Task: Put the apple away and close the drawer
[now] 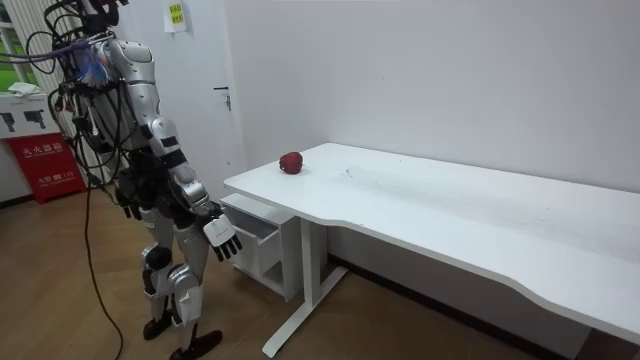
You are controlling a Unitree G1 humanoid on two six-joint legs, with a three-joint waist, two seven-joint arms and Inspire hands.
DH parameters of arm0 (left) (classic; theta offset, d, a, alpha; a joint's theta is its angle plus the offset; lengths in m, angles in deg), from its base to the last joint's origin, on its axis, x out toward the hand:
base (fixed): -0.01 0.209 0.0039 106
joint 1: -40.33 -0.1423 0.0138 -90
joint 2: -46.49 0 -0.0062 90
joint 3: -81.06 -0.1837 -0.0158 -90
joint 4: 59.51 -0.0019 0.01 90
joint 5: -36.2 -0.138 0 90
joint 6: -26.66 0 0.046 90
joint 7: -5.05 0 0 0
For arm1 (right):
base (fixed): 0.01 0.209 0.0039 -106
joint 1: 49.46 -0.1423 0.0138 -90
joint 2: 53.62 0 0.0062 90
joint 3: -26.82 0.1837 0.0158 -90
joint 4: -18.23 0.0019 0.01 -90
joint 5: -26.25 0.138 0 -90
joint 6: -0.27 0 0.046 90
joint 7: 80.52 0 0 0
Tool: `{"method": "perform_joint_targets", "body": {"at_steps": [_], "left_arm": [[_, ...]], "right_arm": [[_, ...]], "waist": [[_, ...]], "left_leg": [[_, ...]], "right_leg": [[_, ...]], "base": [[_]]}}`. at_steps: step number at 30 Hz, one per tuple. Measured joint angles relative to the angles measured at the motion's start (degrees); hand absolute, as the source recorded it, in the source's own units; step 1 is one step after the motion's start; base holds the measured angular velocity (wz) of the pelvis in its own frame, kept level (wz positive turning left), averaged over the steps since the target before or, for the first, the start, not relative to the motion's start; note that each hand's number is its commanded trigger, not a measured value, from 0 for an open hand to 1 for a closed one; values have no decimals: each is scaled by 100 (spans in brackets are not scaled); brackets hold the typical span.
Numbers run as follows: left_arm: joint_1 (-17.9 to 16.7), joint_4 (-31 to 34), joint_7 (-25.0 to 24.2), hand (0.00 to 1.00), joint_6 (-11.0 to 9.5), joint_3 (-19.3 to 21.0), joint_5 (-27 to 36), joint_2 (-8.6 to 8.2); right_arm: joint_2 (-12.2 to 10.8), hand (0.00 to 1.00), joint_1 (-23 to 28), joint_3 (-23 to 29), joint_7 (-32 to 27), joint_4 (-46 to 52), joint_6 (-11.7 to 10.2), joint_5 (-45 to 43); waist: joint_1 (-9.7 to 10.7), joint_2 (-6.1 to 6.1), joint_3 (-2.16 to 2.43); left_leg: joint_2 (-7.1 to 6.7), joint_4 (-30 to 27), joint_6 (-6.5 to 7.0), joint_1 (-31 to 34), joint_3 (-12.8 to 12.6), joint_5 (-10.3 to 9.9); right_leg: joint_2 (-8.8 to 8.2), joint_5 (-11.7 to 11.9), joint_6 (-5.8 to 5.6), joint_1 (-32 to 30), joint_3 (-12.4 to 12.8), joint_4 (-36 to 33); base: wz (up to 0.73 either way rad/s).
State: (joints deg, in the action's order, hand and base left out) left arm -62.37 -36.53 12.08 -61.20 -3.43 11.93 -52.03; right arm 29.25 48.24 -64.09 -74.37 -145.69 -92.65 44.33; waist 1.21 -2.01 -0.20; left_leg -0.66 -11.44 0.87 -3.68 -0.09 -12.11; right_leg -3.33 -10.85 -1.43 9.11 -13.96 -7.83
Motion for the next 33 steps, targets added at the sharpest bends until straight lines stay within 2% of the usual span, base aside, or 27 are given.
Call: {"method": "perform_joint_targets", "body": {"at_steps": [5,9,11,13,14,16,19,21,24,28,30,32,33], "left_arm": [[-6,-2,-1,0,5,1,8,-1],[-11,-5,-1,0,4,5,3,-2],[28,-10,0,0,4,55,4,-24],[35,-10,7,0,5,156,-4,-47],[31,-8,17,0,2,273,0,-51],[-33,-2,44,0,-3,400,7,-48],[-64,-1,165,0,-8,660,121,-41],[-88,-9,241,0,-9,857,228,-6],[-130,19,254,0,-8,911,238,3],[-164,68,256,0,-5,911,250,12],[-158,67,254,0,0,911,367,35],[-154,67,248,0,8,905,422,62],[-151,71,246,0,19,899,459,75]], "right_arm": [[4,0,-3,7,14,0,47,26],[-4,0,30,42,6,-20,53,351],[-27,0,34,331,-83,-63,131,798],[-42,0,36,634,-165,-194,150,1222],[-62,0,50,841,-207,-210,169,1652],[-65,0,95,1171,-283,-198,180,2395],[-62,0,104,1912,-566,-142,180,3418],[-54,0,108,2473,-745,-138,180,4112],[-30,0,93,3061,-1003,-126,177,4964],[-30,0,75,3440,-1391,140,150,5849],[-29,0,26,3613,-1599,294,142,6225],[-36,0,14,3615,-1787,506,133,6367],[-39,0,7,3617,-1917,719,116,6496]], "waist": [[-4,-18,-11],[7,5,-1],[27,40,6],[55,43,-7],[62,92,8],[100,86,-14],[300,150,-4],[426,146,1],[546,113,18],[628,60,40],[639,18,68],[627,-10,86],[633,-21,81]], "left_leg": [[1,4,0,4,-1,-1],[4,-5,-9,3,-3,-14],[4,-7,-5,5,-11,-23],[16,-16,1,-3,-63,-31],[18,-11,1,-23,-87,-32],[23,10,2,-72,-132,-36],[24,1,7,-97,-152,-53],[30,1,7,-95,-155,-53],[31,-4,6,-95,-180,-53],[29,-5,9,-66,-234,-52],[29,-5,9,-45,-262,-52],[34,-7,9,-10,-295,-52],[35,-18,10,13,-319,-51]], "right_leg": [[2,0,0,-10,14,0],[21,0,1,-16,94,0],[21,0,0,-16,97,0],[20,0,1,-14,124,0],[22,0,0,-6,152,-1],[25,1,0,12,203,-6],[26,1,-1,21,243,-18],[27,1,0,3,243,-36],[29,-2,-1,-18,280,-55],[22,-21,-6,-103,326,-112],[25,-21,-6,-144,400,-112],[27,-21,-6,-201,432,-130],[25,-20,-7,-242,452,-146]], "base": [[0],[-3],[0],[-6],[-14],[-12],[-6],[-2],[-4],[-10],[-7],[-8],[-9]]}}
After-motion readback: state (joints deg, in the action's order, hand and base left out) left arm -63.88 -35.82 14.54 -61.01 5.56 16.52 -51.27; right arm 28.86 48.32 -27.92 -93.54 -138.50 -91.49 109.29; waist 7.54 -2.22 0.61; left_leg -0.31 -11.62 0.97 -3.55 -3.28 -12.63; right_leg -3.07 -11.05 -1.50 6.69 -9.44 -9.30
